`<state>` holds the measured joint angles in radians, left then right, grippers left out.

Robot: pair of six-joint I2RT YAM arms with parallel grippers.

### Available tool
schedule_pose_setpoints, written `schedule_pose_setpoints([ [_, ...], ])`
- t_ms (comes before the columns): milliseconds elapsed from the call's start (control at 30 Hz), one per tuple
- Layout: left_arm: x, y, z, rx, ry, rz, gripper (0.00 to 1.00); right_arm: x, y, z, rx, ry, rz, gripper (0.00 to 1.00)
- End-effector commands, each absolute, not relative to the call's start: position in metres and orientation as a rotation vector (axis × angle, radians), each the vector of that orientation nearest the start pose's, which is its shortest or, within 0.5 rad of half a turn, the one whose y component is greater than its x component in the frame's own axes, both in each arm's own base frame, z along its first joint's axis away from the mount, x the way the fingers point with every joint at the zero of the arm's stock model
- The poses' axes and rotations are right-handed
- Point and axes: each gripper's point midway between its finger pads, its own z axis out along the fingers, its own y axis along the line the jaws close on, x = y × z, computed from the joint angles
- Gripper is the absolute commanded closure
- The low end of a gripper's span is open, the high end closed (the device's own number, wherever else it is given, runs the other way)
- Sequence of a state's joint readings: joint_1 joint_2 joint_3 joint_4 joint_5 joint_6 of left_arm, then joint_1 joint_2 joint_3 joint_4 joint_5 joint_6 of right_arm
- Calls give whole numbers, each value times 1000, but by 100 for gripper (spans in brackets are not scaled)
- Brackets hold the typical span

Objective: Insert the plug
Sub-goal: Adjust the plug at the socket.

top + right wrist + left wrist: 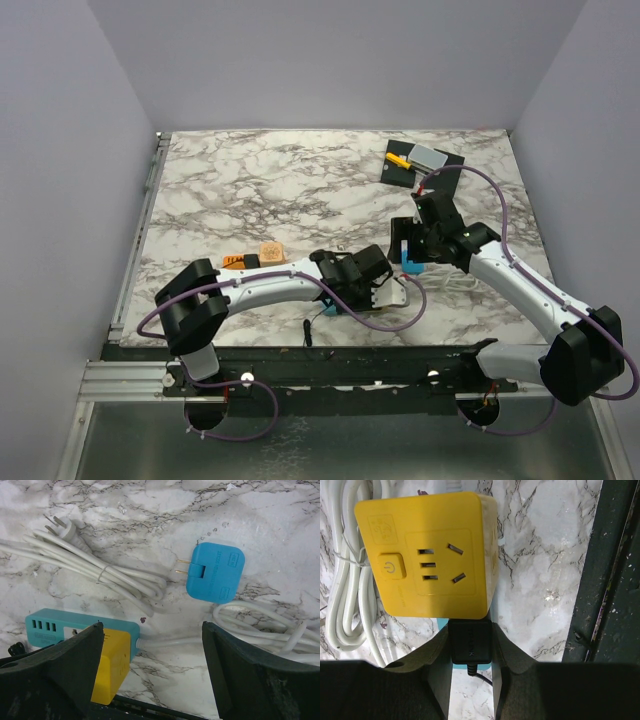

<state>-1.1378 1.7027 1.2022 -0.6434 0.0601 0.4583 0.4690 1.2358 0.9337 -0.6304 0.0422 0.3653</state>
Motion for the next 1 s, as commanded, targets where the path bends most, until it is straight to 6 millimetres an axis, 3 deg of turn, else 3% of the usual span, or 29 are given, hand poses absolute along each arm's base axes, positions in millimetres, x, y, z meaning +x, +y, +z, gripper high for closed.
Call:
schedule_pose_setpoints([
  [0,126,-262,4,-2343,-2123,204,100,266,143,129,-109,2517,301,16],
  [200,116,-250,-6,-2318,-2034,224,100,267,142,130,-107,2518,293,16],
  [633,115,-239,-22,-2268,-2107,243,100,270,140,130,-105,2521,296,17],
  [967,114,-206,-36,-2256,-2106,165,100,274,135,130,-87,2518,306,17],
])
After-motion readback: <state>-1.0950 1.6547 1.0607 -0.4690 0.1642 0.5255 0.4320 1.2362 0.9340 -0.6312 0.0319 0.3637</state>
